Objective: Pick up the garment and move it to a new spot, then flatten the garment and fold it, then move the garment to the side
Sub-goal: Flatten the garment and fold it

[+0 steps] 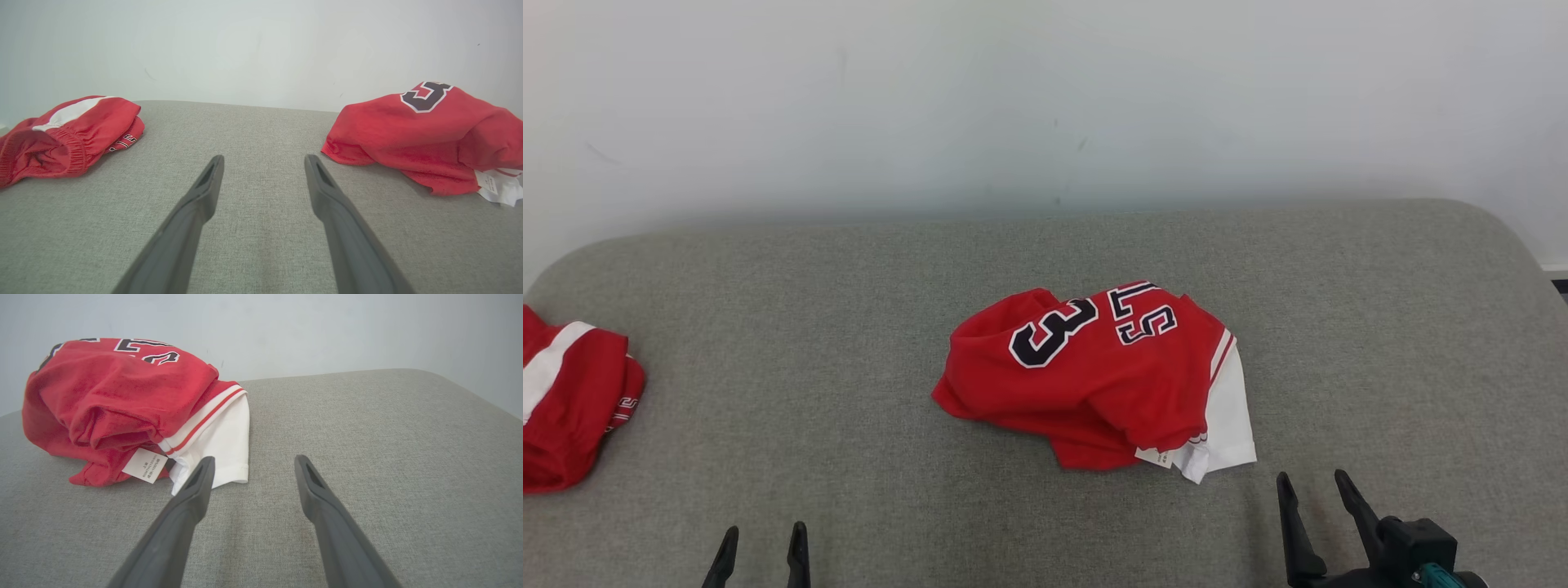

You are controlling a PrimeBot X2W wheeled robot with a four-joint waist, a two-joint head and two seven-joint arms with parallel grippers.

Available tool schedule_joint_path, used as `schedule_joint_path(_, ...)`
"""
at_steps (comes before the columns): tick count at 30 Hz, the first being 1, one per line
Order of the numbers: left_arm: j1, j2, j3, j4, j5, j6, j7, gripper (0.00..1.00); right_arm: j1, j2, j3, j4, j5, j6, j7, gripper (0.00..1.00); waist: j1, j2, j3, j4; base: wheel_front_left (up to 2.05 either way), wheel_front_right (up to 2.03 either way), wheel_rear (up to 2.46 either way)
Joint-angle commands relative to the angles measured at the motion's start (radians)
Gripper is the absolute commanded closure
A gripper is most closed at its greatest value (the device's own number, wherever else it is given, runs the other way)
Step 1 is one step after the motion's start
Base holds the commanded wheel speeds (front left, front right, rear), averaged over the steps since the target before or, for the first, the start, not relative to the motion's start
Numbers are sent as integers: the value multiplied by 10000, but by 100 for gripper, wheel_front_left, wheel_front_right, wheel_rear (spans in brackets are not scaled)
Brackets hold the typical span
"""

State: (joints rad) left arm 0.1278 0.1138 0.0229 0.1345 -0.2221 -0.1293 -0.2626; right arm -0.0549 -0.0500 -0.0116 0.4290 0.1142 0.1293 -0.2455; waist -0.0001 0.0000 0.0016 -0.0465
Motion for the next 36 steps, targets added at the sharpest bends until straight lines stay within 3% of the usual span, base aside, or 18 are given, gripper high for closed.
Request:
schedule_joint_path(1,59,11,-25,-25,-18,-9,-31,0,9,-6,49,-1,49,26,43,0,1,0,0,-21,0,0,0)
schedule_joint_path(11,-309,235,-544,174,-270,-13,-32,0,-134,-6,278,44,157,27,145,0,1,0,60,-388,0,0,0)
schedule_joint_path(16,-918,580,-1823,748,-659,-13,145,0,-254,-6,444,-5,277,27,181,0,1,0,200,-1019,0,0,0)
schedule_joint_path(21,-1991,1041,-3765,1265,-1015,0,562,0,-280,-6,495,37,332,27,188,0,1,0,387,-1866,0,0,0)
schedule_joint_path(24,-2488,1143,-4252,1573,-1146,5,697,0,-364,-3,548,68,347,27,196,0,1,0,453,-2245,0,0,0)
schedule_joint_path(29,-3575,1112,-5098,2477,-1137,3,1052,0,-449,-6,604,49,419,27,190,0,1,0,629,-3198,0,0,0)
schedule_joint_path(36,-4633,702,-5541,3517,-829,47,1129,0,-391,-3,531,138,534,25,107,0,1,0,820,-4044,0,0,0)
